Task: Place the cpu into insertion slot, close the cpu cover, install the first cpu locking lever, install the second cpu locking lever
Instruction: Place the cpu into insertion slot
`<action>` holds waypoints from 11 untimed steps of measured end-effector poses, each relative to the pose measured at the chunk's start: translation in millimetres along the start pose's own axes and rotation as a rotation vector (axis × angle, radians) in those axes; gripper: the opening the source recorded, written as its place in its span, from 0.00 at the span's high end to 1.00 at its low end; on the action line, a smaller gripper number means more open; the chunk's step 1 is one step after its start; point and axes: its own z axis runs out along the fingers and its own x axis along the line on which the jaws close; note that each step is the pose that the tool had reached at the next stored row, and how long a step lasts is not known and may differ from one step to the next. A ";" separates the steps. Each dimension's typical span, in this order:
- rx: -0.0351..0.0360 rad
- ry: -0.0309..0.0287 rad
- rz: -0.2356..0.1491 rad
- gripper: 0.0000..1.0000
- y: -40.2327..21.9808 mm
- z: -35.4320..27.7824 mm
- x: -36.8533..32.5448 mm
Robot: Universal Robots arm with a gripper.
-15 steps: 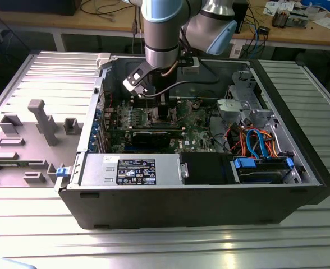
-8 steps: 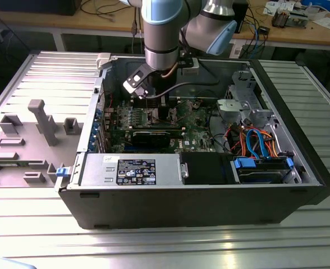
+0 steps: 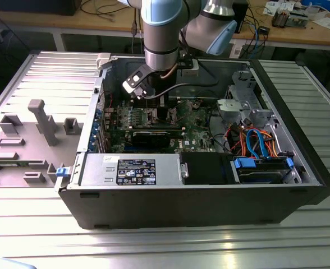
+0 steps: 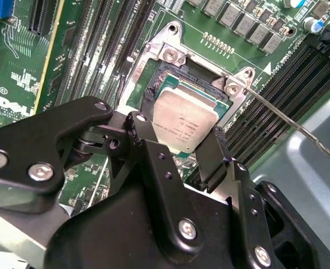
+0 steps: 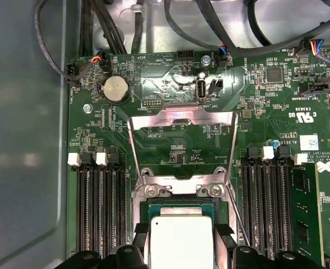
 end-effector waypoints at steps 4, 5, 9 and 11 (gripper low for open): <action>0.0004 0.0002 -0.003 0.46 -0.3 2.7 -0.2; 0.0006 0.0004 -0.006 0.46 -0.3 3.4 -0.3; 0.0008 0.0005 -0.007 0.46 -0.4 4.4 -0.6; 0.0008 0.0003 -0.006 0.46 -0.4 4.8 -0.8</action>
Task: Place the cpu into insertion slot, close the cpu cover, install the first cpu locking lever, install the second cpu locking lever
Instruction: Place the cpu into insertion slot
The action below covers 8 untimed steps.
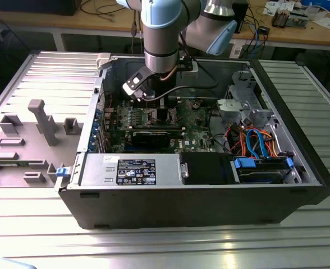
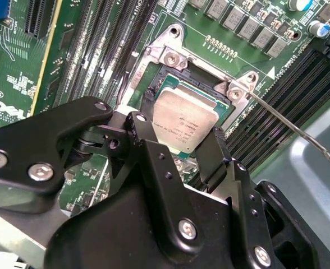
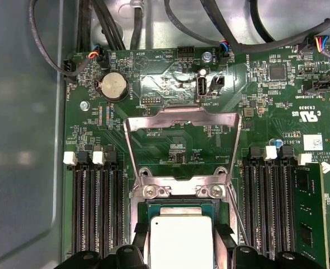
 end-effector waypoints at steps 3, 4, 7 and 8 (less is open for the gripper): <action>0.0002 -0.0004 0.000 0.46 -0.1 0.9 -0.1; 0.0002 -0.0004 0.001 0.46 -0.1 1.1 -0.1; 0.0001 -0.0001 0.001 0.46 -0.1 1.2 -0.1; 0.0000 0.0000 0.001 0.46 0.0 1.2 -0.1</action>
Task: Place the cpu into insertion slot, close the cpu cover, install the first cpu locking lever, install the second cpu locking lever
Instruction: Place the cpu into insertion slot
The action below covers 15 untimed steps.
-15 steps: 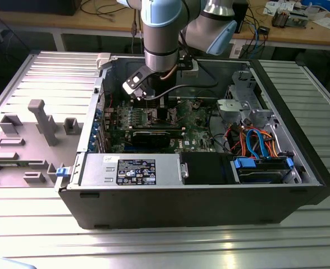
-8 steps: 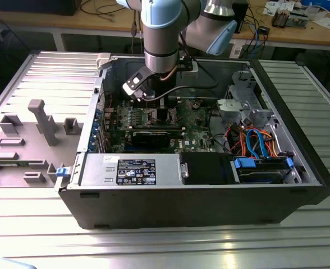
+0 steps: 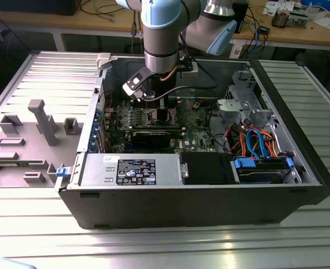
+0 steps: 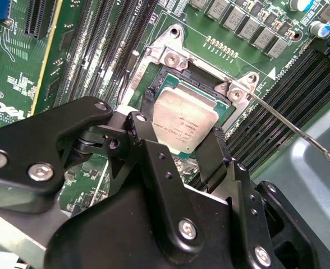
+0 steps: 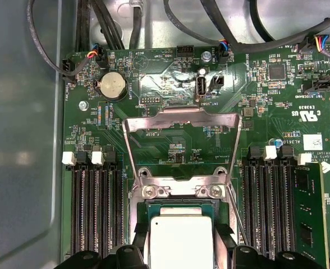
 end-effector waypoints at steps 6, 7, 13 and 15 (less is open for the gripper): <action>0.0000 0.0001 0.001 0.46 0.0 0.0 0.0; -0.0004 0.0005 0.001 0.44 0.0 0.2 0.1; 0.0000 0.0000 0.001 0.38 0.0 0.0 0.0; -0.0001 0.0000 0.001 0.38 0.0 -0.1 0.0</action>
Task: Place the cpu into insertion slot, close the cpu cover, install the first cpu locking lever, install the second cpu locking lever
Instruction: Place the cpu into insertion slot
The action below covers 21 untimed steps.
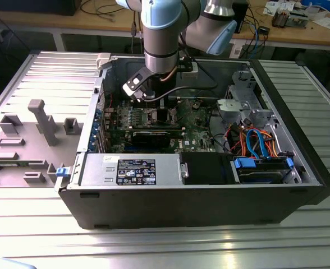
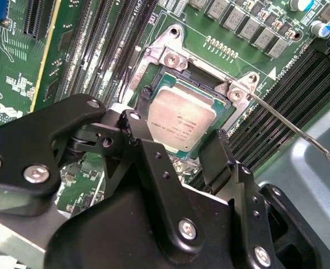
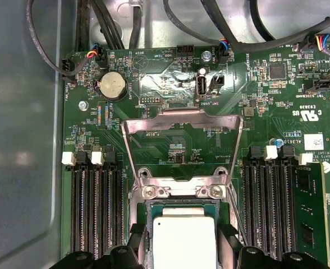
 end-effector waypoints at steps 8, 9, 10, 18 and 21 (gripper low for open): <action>0.0000 -0.0001 0.000 0.38 0.2 -3.3 0.4; 0.0000 -0.0001 0.000 0.38 0.2 -3.7 0.5; 0.0001 -0.0002 0.000 0.38 0.3 -4.3 0.5; 0.0045 -0.0002 0.001 0.53 2.4 -16.8 1.0; 0.0069 -0.0002 0.001 0.65 2.9 -21.0 1.2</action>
